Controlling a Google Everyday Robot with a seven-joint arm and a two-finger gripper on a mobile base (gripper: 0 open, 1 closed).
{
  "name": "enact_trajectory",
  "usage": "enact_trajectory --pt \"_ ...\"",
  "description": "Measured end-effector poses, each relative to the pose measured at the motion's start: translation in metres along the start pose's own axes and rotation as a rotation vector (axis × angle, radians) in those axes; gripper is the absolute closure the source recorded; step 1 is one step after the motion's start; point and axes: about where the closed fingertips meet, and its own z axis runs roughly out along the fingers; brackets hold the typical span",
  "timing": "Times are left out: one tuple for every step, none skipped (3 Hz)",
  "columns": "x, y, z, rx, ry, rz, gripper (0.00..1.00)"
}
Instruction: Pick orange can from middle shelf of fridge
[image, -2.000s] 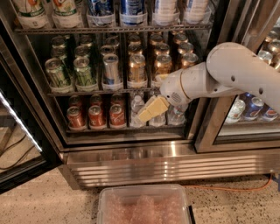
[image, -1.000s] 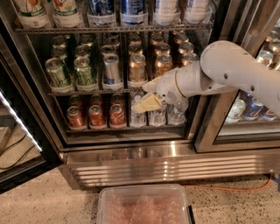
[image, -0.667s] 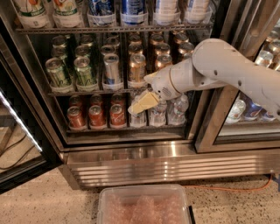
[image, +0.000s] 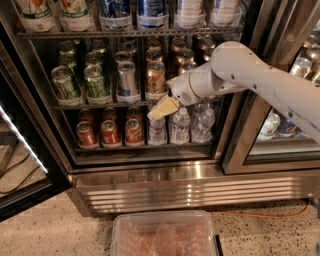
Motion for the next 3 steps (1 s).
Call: enact_trajectory --pt "-0.002 -0.004 0.0 0.004 0.004 -0.002 0.2" --pt "-0.004 -0.014 0.002 0.027 0.018 -0.02 0.21" --pt "-0.016 -0.033 0.01 0.068 0.014 -0.051 0.23"
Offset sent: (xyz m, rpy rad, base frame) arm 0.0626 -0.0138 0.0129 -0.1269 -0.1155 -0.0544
